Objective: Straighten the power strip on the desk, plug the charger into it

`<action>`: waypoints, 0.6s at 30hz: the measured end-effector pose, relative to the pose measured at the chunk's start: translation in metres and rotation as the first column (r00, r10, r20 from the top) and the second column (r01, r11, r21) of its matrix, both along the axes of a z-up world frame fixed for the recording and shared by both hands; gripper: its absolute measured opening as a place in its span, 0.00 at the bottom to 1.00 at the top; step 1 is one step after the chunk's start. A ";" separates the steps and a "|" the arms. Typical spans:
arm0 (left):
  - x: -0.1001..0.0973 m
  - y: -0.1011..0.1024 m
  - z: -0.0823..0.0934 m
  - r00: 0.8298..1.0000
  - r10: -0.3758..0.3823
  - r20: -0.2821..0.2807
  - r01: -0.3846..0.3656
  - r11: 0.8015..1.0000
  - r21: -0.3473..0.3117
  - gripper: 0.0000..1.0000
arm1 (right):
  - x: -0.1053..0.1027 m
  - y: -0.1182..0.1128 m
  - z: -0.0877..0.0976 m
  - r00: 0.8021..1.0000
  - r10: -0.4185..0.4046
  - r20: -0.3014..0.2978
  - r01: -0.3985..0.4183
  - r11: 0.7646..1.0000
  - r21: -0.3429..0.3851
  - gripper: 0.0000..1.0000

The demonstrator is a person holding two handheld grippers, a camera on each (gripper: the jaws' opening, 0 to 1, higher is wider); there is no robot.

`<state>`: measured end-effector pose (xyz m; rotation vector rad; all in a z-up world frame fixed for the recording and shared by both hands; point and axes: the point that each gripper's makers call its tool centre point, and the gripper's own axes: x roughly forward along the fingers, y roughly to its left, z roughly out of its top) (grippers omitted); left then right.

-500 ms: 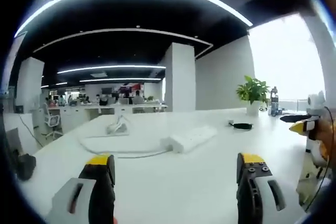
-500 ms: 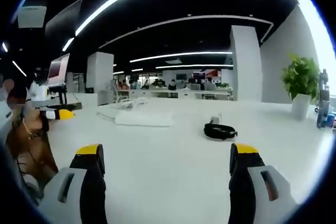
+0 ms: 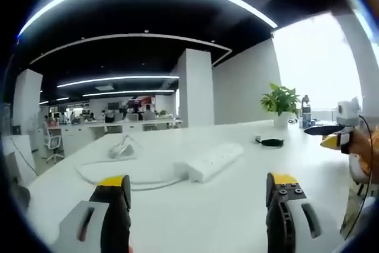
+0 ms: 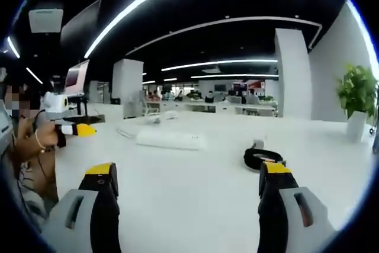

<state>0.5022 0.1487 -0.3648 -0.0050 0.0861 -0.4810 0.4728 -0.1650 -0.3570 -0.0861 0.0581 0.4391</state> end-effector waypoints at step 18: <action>0.031 -0.006 0.001 1.000 -0.014 -0.009 0.014 0.999 0.049 0.96 | 0.047 0.006 0.014 0.996 0.078 0.042 -0.077 0.996 -0.043 1.00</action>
